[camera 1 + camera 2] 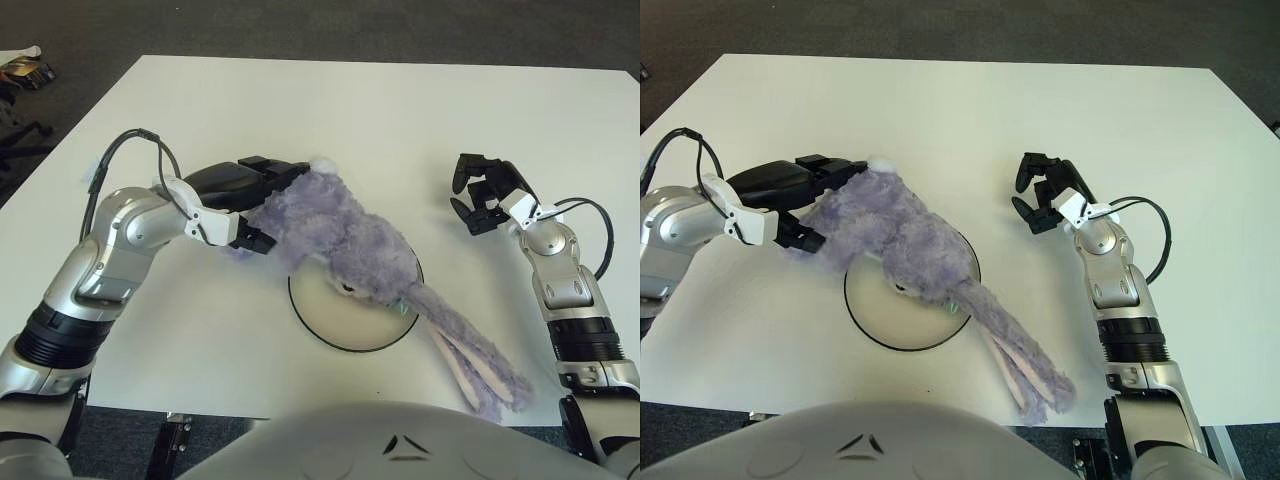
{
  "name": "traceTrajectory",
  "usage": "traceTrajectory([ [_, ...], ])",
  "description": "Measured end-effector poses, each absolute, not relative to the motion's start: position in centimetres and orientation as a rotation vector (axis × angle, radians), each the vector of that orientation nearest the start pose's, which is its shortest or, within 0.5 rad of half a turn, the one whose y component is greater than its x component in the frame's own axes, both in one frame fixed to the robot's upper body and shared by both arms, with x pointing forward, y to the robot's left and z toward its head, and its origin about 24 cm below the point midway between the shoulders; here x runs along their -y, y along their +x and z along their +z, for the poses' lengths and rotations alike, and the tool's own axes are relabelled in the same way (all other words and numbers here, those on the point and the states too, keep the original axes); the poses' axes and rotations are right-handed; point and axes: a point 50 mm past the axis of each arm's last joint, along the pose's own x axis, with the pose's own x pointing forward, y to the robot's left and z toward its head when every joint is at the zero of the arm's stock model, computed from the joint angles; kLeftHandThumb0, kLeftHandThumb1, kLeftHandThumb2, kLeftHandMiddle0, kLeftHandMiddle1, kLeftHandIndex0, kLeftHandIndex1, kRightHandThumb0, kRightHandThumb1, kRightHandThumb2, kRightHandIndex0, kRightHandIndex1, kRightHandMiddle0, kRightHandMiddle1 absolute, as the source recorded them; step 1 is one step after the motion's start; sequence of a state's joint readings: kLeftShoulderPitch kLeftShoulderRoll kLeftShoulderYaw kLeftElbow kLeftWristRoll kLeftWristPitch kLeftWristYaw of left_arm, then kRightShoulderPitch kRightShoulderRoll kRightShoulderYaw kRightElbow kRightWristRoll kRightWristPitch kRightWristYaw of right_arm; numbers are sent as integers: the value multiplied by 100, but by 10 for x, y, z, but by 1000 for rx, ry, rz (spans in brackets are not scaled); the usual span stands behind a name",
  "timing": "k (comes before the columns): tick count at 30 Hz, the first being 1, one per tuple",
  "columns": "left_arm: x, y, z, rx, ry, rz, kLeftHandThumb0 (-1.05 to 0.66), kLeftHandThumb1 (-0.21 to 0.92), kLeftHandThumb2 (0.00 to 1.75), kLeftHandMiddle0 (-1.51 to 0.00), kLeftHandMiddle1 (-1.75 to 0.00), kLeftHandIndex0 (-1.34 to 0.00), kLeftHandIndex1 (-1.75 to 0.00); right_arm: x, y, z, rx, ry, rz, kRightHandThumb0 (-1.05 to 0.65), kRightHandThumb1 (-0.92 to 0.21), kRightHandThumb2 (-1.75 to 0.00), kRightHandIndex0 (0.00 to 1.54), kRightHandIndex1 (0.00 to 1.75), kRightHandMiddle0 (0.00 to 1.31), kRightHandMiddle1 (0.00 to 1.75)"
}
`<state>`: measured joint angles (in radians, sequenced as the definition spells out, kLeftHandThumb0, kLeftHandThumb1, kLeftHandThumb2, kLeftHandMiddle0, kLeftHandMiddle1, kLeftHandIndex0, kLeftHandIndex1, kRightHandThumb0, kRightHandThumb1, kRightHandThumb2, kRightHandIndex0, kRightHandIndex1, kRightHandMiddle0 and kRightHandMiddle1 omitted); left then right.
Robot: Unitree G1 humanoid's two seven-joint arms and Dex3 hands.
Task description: Put the doll into the plate.
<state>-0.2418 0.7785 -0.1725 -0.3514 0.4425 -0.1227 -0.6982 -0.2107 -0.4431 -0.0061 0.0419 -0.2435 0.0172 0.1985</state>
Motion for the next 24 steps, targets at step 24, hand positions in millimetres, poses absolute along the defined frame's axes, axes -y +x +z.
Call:
traceTrajectory([
  [24,-136,272,114,453,1326,-531,-93,91,32,-16,-6,0,-48,215,288,97,69,-721,176,-54,-16,-150,125,175,74,175],
])
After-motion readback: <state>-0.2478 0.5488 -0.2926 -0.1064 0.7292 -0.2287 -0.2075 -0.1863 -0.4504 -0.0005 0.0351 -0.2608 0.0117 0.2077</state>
